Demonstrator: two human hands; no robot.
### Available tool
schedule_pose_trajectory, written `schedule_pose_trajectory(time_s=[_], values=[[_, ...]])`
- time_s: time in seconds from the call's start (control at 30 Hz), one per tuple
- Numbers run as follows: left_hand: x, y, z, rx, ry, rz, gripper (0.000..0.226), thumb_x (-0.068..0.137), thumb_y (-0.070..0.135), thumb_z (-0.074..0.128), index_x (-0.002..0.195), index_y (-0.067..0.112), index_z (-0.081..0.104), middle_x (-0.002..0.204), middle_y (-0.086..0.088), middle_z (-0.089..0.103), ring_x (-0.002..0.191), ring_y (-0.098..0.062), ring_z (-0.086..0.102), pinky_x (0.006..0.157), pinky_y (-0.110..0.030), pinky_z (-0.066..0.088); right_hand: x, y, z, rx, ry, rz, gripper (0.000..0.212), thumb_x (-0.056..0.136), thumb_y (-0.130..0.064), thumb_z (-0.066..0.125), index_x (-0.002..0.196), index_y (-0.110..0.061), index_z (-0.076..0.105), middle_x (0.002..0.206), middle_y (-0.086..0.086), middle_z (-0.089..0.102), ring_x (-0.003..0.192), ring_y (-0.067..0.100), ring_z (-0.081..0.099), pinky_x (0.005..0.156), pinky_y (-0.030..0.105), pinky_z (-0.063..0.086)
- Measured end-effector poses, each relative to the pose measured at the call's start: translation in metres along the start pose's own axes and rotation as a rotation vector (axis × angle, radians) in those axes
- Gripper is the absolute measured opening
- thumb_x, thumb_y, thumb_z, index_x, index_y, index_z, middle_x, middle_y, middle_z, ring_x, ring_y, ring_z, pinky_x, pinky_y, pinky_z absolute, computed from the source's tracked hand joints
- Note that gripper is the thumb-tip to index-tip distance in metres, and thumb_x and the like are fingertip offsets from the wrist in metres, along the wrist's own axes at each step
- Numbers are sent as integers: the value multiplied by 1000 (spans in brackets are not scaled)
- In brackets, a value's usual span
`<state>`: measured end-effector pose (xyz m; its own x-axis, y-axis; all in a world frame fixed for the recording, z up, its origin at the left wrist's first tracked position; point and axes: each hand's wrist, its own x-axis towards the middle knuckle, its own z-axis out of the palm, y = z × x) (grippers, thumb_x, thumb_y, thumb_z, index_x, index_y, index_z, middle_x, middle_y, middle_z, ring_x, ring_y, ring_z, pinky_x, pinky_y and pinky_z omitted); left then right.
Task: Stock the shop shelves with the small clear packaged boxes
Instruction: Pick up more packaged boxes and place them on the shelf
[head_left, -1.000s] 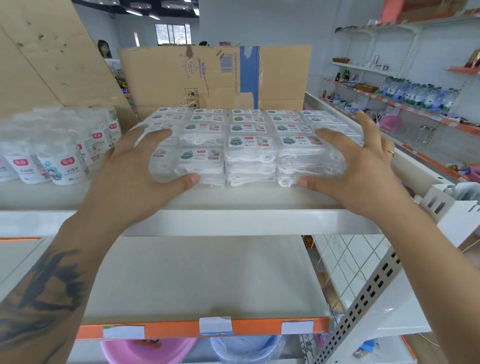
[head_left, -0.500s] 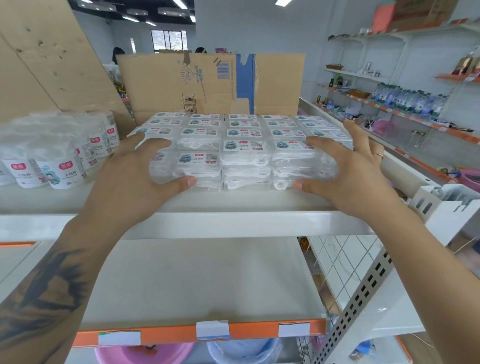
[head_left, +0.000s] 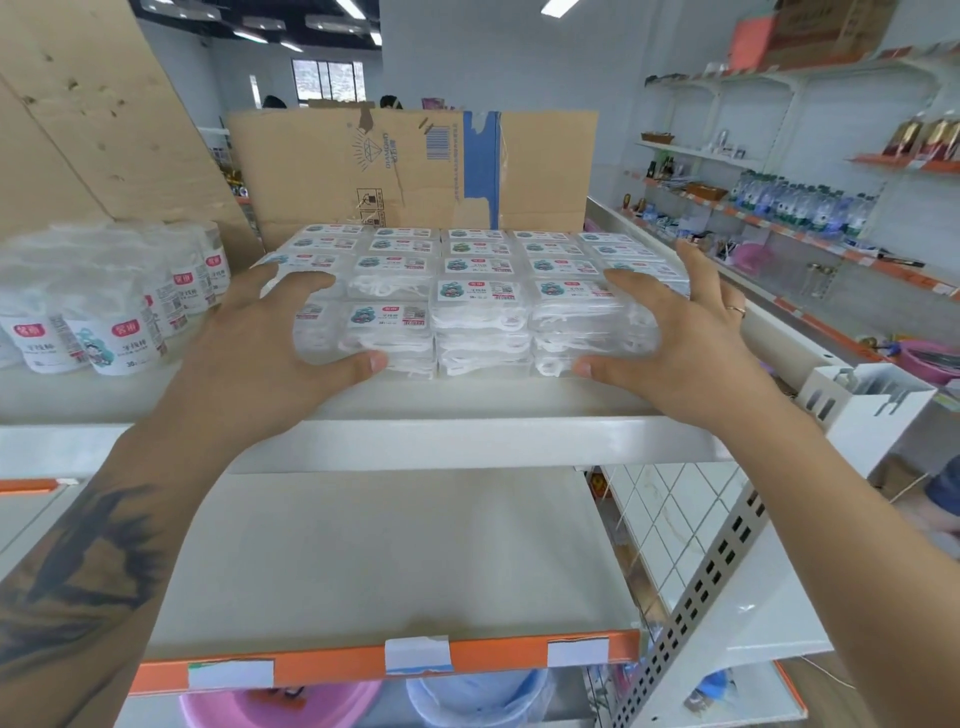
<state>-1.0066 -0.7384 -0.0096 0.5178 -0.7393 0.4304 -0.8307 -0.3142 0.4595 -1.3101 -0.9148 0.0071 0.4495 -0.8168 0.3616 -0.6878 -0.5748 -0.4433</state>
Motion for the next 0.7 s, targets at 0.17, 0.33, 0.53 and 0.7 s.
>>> schedule_pose_trajectory(time_s=[0.17,0.33,0.53,0.7], values=[[-5,3,-8,111,82,27,97,68,98,44,149,46,38,165,0,29,152,-29,26,122,-55,25,-8,-12,-6,-129,34,-42,92,72,-83,62,152,-53,27,168,-14,-8,155,27,-6,120,61,22],[-20,14,-7,162,139,180,78,83,85,38,146,41,51,160,2,41,150,-26,33,124,-54,17,-7,-45,12,-338,107,-212,82,80,-90,39,152,-51,27,170,-7,4,156,28,7,116,74,14],[-21,53,13,103,16,356,66,94,67,38,151,35,47,159,2,44,147,-21,39,125,-49,23,-9,-43,22,-338,65,-149,79,82,-89,36,149,-50,29,167,-3,22,153,29,20,119,66,20],[-8,49,22,58,141,440,39,98,33,55,134,23,66,135,-3,66,115,-38,62,100,-47,49,-13,-39,20,-297,73,-146,72,87,-81,41,148,-45,37,163,2,32,151,28,27,119,60,26]])
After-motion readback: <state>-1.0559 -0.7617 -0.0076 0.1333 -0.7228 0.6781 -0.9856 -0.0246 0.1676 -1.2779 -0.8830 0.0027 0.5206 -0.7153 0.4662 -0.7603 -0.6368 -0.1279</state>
